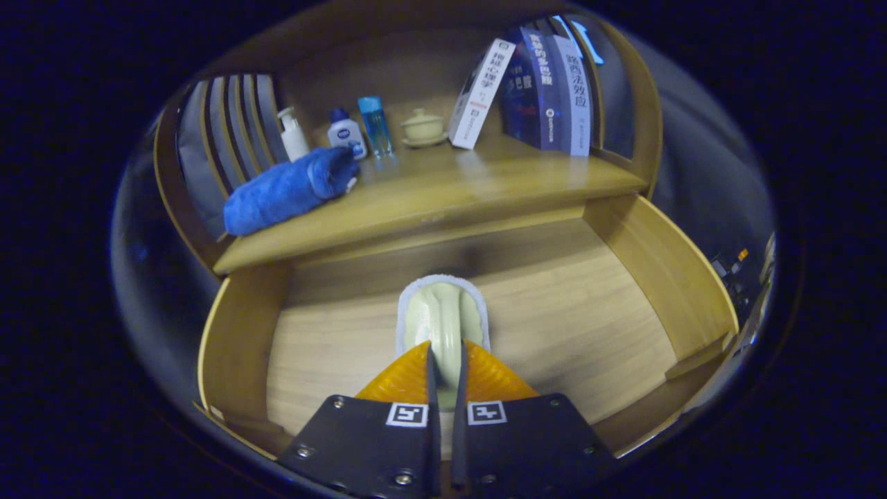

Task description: Pull open the drawer, take out the items inside it, and place them on the countertop above the cabinet.

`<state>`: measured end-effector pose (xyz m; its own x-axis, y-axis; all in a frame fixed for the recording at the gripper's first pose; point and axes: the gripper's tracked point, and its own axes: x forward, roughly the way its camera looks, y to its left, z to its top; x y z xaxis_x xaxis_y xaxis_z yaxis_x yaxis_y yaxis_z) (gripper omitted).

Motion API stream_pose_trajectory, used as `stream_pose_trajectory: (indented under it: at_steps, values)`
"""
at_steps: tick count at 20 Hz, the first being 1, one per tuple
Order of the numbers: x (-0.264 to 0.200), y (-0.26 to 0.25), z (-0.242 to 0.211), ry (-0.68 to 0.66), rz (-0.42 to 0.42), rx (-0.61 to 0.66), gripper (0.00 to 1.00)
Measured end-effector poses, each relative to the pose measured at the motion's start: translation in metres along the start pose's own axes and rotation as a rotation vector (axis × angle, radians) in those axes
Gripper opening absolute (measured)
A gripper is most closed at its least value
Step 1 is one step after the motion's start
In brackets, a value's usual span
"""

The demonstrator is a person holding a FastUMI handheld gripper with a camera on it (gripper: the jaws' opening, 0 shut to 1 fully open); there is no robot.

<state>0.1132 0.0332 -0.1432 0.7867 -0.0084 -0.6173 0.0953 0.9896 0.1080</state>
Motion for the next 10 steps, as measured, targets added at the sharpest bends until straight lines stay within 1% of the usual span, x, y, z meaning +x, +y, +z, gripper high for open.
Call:
stream_pose_trajectory:
  at_steps: [2, 4, 6, 7, 10]
  values:
    - [-0.02, 0.004, 0.021, -0.07, 0.006, -0.027, 0.07]
    - [-0.048, 0.006, 0.053, -0.173, 0.004, -0.039, 0.07]
    - [-0.079, 0.015, 0.088, -0.28, 0.021, -0.032, 0.07]
    - [-0.091, 0.016, 0.099, -0.325, 0.023, -0.035, 0.07]
    - [-0.111, 0.027, 0.125, -0.385, 0.029, -0.063, 0.06]
